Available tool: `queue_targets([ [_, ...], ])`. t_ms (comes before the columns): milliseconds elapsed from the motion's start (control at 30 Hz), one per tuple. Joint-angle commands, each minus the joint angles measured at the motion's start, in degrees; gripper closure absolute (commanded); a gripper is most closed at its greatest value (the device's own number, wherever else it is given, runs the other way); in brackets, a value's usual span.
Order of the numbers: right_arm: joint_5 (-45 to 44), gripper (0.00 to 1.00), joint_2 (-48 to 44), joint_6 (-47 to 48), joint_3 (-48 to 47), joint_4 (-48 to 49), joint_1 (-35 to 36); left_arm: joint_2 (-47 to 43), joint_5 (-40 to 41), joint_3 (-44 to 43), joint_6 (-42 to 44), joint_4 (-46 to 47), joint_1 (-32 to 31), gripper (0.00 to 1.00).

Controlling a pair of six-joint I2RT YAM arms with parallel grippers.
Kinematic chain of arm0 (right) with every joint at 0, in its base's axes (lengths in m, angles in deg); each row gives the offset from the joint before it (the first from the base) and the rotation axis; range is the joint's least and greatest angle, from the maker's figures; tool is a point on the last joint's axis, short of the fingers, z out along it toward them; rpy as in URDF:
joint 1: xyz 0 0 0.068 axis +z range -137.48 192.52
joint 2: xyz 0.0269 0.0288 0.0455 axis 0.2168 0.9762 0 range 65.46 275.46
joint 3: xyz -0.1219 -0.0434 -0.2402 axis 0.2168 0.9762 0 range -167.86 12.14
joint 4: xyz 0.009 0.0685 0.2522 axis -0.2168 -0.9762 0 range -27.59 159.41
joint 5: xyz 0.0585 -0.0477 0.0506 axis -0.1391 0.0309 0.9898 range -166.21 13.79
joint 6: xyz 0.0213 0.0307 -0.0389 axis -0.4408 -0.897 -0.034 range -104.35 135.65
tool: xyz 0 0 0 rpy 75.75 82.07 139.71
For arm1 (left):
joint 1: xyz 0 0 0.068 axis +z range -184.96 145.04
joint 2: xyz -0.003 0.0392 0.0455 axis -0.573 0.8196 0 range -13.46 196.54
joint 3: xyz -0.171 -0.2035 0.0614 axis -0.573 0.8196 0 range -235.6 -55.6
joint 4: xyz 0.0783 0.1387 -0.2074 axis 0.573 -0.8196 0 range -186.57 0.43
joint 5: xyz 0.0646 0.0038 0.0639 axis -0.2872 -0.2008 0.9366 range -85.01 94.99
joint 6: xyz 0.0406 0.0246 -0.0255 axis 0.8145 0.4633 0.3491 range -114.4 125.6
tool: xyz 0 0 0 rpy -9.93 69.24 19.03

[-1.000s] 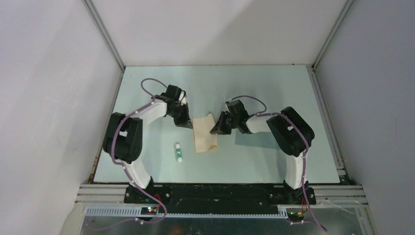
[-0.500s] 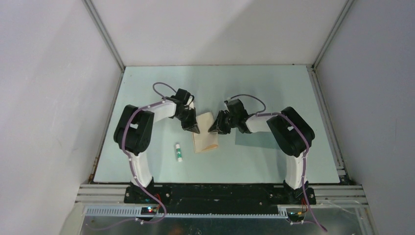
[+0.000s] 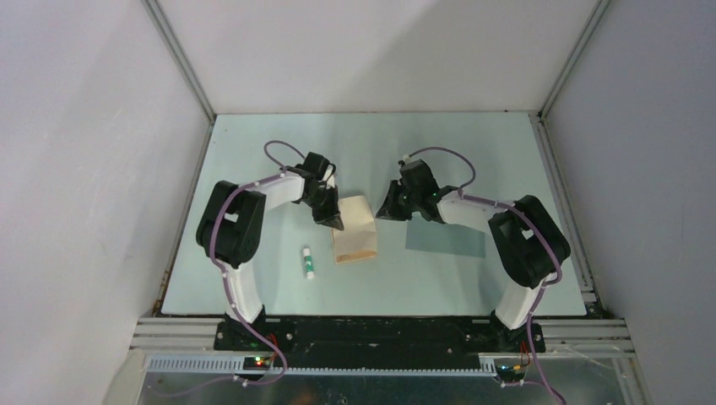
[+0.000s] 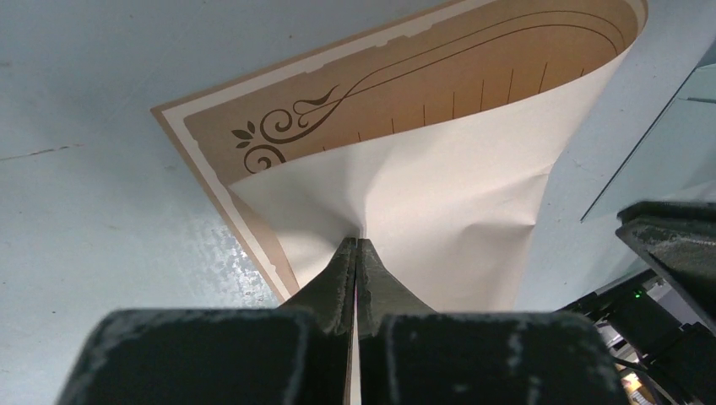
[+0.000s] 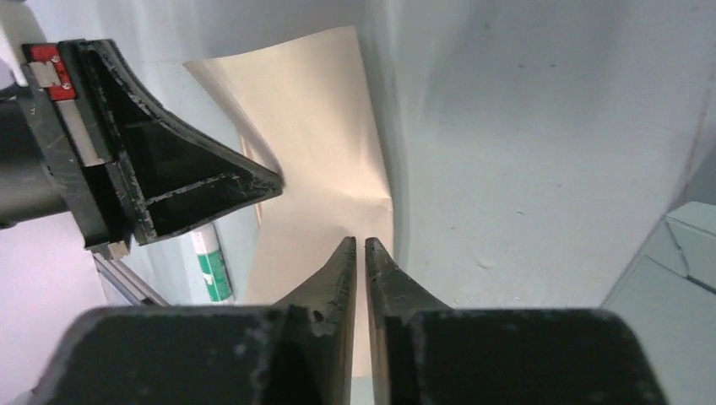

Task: Place the letter into the envelope and seal it
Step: Fold the letter.

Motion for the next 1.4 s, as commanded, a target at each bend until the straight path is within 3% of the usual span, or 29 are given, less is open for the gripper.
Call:
queue_targets([
  [0, 1.79, 1.0, 1.18, 0.19, -3.23, 0.87, 1.38, 1.29, 3.64, 1.0, 2.61, -2.29, 0.05, 1.0],
  [200, 10.67, 1.0, 8.05, -3.91, -3.35, 9.66, 0.31, 1.69, 3.26, 0.63, 2.76, -2.43, 0.05, 1.0],
  [333, 11.49, 1.0, 11.58, -5.39, -3.71, 11.94, -1.06, 1.86, 3.08, 0.63, 3.1, -2.49, 0.05, 1.0],
  [1000, 7.37, 1.0, 21.86, -3.52, -17.67, 5.04, -1.55, 3.53, 1.66, -0.32, 4.01, -3.25, 0.0, 1.0],
  [1367, 4.23, 1.0, 21.81, -2.74, -24.34, 2.37, -0.85, 3.02, 1.46, 0.13, 4.02, -3.16, 0.04, 1.0],
])
